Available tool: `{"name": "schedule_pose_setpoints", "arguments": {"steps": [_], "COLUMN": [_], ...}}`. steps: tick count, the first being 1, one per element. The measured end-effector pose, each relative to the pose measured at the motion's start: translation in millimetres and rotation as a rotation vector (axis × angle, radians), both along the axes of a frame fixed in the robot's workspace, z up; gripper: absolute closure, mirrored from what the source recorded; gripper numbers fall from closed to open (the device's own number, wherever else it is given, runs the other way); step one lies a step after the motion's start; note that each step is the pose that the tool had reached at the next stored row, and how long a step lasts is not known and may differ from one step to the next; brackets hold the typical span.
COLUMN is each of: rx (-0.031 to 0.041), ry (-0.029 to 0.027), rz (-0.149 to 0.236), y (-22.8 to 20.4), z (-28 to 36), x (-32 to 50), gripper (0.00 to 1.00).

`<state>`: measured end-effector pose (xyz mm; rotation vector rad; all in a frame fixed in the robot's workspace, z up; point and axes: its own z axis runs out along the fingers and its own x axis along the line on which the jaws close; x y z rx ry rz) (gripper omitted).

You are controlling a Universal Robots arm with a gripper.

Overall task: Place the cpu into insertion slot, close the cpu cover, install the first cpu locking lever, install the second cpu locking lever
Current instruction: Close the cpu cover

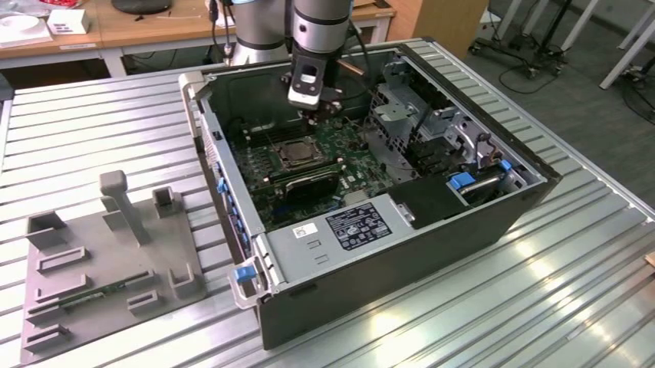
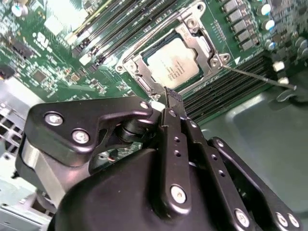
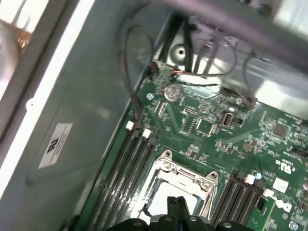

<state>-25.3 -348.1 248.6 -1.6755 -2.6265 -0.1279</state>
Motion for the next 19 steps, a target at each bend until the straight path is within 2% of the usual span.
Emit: {"name": "schedule_pose_setpoints", "arguments": {"steps": [3,4,14,16,19], "rx": [0.0,-0.0001,0.0,0.0,-0.0001], "ry": [0.0,-0.0001,0.0,0.0,0.0001], "rz": [0.054,0.059,0.062,0.083,0.133], "y": [0.0,0.0,0.0,0.0,0.0], "z": [0.0,0.0,0.0,0.0,0.0], "x": [0.0,-0.1,0.0,0.0,0.0], "gripper": [0.9,0.9,0.9,0.9,0.9]}}
